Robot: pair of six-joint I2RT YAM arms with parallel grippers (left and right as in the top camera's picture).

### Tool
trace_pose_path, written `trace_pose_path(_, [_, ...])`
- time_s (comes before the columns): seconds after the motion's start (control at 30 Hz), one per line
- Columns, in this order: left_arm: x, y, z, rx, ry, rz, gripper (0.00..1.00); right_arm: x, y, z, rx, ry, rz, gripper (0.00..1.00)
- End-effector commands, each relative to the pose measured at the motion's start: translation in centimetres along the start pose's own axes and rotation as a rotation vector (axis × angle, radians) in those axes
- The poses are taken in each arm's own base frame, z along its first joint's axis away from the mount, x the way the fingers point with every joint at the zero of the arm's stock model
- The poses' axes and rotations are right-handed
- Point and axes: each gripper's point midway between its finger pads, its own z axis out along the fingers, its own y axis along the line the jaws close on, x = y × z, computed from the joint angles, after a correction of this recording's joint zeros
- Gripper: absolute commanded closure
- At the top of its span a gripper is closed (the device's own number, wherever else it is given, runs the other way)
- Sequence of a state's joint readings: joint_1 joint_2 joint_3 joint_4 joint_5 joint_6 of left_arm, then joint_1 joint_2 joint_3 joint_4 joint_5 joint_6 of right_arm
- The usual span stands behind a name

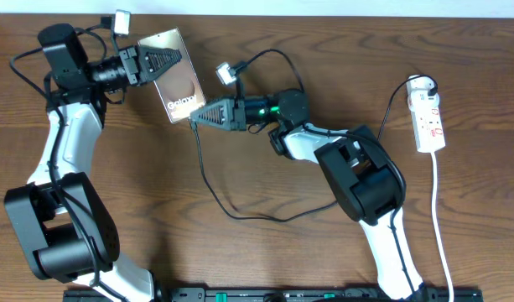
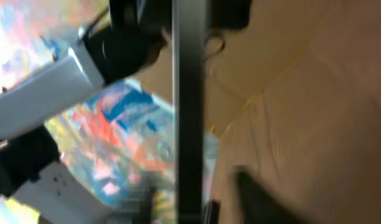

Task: Plug charger to phone and switch on socket
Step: 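Open the right gripper and pull it back from the phone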

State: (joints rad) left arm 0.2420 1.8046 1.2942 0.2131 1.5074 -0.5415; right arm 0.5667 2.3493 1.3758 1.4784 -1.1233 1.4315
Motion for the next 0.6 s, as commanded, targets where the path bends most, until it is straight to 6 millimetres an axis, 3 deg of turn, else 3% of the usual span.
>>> trace_pose_path(0.0, [0.8, -1.2, 0.2, 0.057, 0.042, 0.022, 0.93, -2.5, 0.8, -0.4, 0.002, -0.086, -0.029, 0.01])
trace_pose_path(0.2, [0.6, -1.0, 0.1, 0.046, 0.033, 0.023, 0.93, -2.5, 0.8, -0.5, 0.002, -0.082, -0.015, 0.01])
trace_pose_path(0.33, [-0.4, -0.1, -1.4, -0.001, -0.018, 0.009, 0.93, -2.8, 0.6, -1.3, 0.009, -0.082, 0.011, 0.01])
trace_pose_path(0.57, [-2.6, 2.1, -9.2, -0.099, -0.184, -0.132, 0.93, -4.3, -0.1, -5.0, 0.049, -0.083, 0.019, 0.01])
